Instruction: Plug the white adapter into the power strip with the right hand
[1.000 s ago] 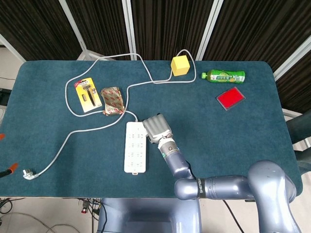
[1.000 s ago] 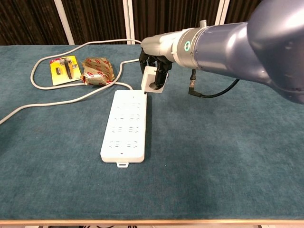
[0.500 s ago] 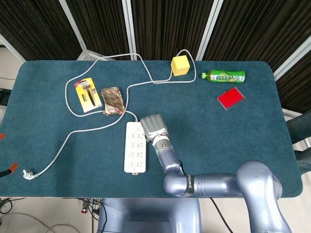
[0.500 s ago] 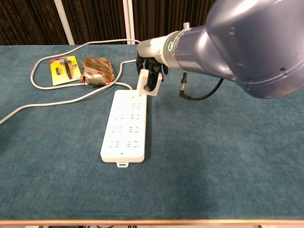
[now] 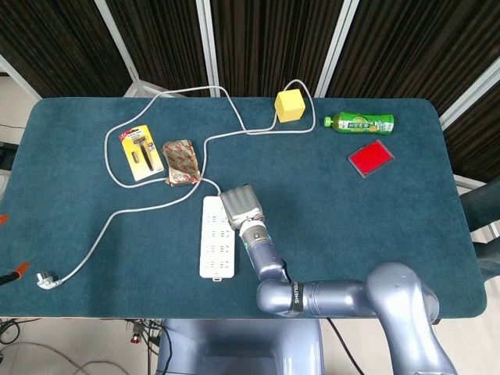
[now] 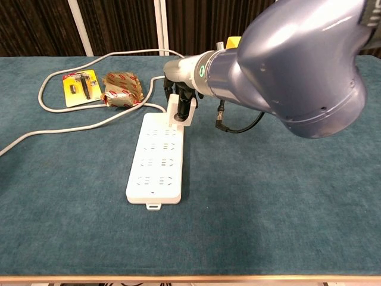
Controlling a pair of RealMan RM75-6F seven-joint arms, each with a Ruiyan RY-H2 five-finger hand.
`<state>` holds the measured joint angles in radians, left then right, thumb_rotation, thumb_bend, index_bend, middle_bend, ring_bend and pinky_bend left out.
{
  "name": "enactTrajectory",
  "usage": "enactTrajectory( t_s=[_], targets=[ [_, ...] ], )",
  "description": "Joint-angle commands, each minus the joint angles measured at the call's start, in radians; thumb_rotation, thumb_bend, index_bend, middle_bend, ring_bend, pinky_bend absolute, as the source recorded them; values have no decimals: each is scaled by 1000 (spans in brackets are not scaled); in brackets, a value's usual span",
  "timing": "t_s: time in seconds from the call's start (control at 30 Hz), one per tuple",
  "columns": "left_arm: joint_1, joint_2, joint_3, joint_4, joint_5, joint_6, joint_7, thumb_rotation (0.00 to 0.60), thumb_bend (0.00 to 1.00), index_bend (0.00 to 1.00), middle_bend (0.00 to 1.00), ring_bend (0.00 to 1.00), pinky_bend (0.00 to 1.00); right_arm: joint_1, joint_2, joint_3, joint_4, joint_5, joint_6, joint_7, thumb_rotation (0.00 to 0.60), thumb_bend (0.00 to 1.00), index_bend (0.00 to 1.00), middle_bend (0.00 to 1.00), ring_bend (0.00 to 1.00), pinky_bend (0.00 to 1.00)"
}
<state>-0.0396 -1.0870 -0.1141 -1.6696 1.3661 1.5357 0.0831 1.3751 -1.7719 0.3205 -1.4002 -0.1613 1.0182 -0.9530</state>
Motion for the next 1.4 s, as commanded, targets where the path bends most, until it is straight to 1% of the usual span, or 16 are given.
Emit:
enactTrajectory(
  t_s=[0.03,0.2,0.67,1.4],
  targets=[
    [0,1,-1,0,0,0,-2,600,100,212,0,0,0,0,-10,0,12,2,-4,0,600,614,722,605,508,342],
    [2,2,-2,0,-1,5,-7,600,100,211,0,0,0,0,-24,0,35,-3,-10,-1,600,614,722,605,508,342],
    [3,3,-2,0,-1,8,-9,600,100,211,0,0,0,-7,-30,7,29,-11,-14,-2,600,614,722,605,508,345],
    [2,4,-5,0,-10,3,-7,600,100,211,0,0,0,-5,-47,17,57,-11,-23,-13,600,614,722,605,507,345]
  ],
)
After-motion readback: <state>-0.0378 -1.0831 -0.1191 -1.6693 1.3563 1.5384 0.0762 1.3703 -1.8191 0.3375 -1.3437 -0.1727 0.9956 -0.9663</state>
